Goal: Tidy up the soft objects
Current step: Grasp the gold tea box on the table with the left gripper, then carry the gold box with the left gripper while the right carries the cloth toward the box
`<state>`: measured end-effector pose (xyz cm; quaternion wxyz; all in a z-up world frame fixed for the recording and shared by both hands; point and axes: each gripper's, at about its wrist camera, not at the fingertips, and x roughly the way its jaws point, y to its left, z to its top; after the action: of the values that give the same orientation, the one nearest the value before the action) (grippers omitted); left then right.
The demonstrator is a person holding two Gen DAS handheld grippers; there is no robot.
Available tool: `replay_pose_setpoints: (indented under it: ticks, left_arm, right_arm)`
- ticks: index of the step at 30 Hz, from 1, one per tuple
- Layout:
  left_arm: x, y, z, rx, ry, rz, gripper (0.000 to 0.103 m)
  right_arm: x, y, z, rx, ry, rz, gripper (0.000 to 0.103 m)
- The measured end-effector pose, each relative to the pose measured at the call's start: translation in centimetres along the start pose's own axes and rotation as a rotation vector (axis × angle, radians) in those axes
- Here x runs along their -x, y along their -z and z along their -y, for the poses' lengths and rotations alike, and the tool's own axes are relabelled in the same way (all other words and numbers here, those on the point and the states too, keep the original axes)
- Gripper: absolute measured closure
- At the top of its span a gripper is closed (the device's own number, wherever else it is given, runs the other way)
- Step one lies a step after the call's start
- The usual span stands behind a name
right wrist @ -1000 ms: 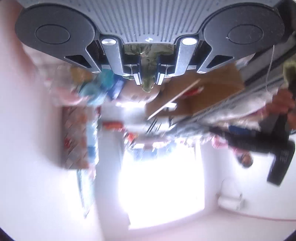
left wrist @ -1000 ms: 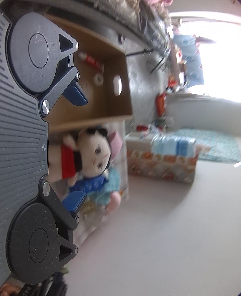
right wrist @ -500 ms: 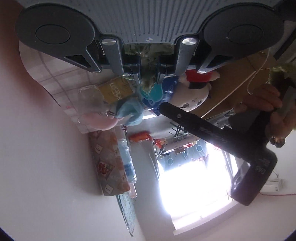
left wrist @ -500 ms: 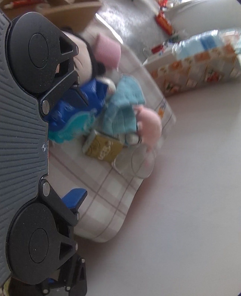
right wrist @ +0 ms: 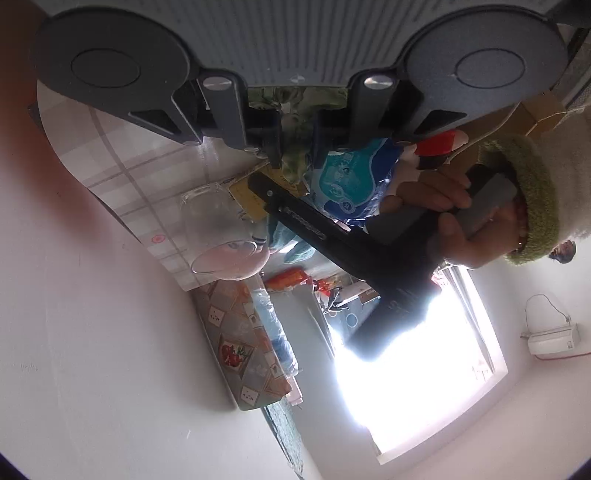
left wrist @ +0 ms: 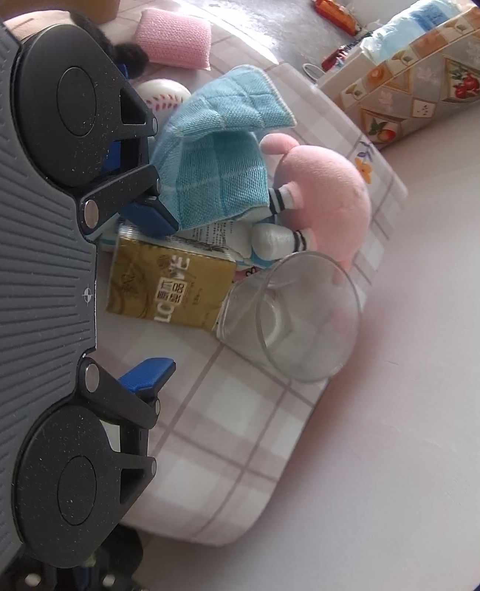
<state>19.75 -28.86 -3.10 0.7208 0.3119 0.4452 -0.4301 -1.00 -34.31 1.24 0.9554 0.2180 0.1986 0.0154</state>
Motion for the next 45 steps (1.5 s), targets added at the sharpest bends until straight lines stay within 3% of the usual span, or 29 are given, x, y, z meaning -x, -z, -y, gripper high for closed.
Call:
replay_pose_setpoints:
  ticks: [2, 7, 10, 18, 26, 33, 38, 45]
  left_arm:
    - [-0.9, -0.3, -0.1, 0.004, -0.013, -0.023, 0.029]
    - [-2.4, -0.4, 0.1, -0.004, -0.058, -0.065, 0.047]
    - [-2.4, -0.3, 0.8, -0.042, -0.106, -0.042, 0.052]
    - [0.5, 0.2, 0.9, 0.004, -0.084, 0.025, 0.053]
    - [7.6, 2.2, 1.1, 0.097, -0.068, 0.153, 0.053]
    - [17.0, 6.9, 0.0, 0.217, -0.087, 0.322, 0.052]
    - [24.3, 12.0, -0.5, 0.304, -0.145, 0.441, 0.052]
    - [32.4, 18.8, -0.8, 0.406, -0.267, 0.543, 0.052]
  right_arm:
    - [0.0, 0.0, 0.2, -0.007, -0.007, 0.002, 0.086]
    - [0.0, 0.1, 0.7, -0.018, -0.015, 0.005, 0.086]
    - [0.2, 0.1, 0.8, -0.02, -0.015, 0.006, 0.086]
    - [1.3, -0.3, 0.3, -0.027, -0.024, 0.043, 0.086]
    - [5.0, -1.2, -2.8, 0.03, -0.05, 0.138, 0.086]
    - [8.6, -2.6, -7.9, 0.119, -0.115, 0.212, 0.086]
    - [10.9, -4.1, -12.6, 0.193, -0.219, 0.268, 0.086]
    - [11.5, -6.7, -19.1, 0.27, -0.386, 0.306, 0.086]
